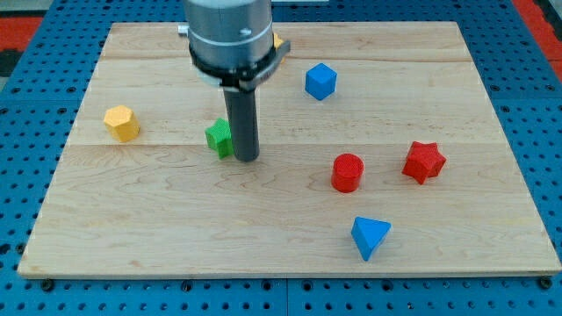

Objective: Push the blue cube to the right side of the board

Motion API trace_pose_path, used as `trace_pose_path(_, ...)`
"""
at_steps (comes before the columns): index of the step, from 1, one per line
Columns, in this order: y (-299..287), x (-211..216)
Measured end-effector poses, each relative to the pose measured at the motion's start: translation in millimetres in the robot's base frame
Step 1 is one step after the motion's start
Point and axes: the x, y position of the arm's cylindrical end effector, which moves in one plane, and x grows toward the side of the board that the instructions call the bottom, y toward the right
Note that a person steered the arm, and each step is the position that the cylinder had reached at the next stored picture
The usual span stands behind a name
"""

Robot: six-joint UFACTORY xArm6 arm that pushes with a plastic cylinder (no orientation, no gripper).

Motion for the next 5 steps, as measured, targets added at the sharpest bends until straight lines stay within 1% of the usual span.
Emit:
trace_pose_path(1,5.4,-20.7)
trace_pose_path(2,96.4,-42.7)
trace_pose_path(3,102.2,-103.5)
trace_pose_path(4,32.6,-122.4)
trace_pose_path(5,30.0,-150.2)
